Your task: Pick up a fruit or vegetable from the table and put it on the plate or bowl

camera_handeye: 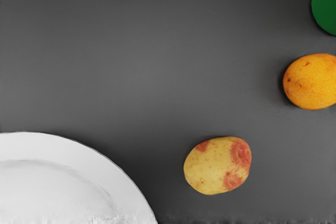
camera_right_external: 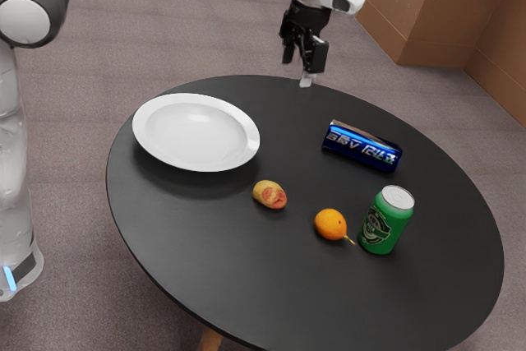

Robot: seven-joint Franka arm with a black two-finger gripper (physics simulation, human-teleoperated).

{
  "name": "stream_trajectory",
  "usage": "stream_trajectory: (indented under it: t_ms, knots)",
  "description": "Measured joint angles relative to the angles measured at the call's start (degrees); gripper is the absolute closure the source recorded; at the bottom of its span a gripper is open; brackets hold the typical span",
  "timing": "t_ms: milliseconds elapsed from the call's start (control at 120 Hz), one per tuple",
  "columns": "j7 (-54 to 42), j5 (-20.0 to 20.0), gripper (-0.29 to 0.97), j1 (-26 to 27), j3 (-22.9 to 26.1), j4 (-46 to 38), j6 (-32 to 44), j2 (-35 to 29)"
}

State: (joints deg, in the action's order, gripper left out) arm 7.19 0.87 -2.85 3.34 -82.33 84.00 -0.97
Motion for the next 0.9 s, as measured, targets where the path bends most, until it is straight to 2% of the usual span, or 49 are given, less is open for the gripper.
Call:
stream_trajectory:
  t_ms: [300, 467, 575, 683, 775, 900]
  knots:
    - [7.02, 0.16, 0.00, 3.47, 0.82, 0.31, -2.71, 0.14]
    - [2.40, 0.48, 0.00, 4.78, 2.77, 1.54, -1.47, 0.80]
    - [-2.30, -2.99, 0.00, 7.46, 2.68, 1.62, -0.29, 2.69]
    - [-6.82, -2.97, 0.00, 8.65, 2.35, 1.09, 1.62, 4.73]
    - [-10.07, -2.73, 0.00, 10.61, -2.36, -9.90, 5.47, -2.74]
    - [-13.77, -2.83, 0.00, 9.74, -4.75, -21.05, 11.42, -11.41]
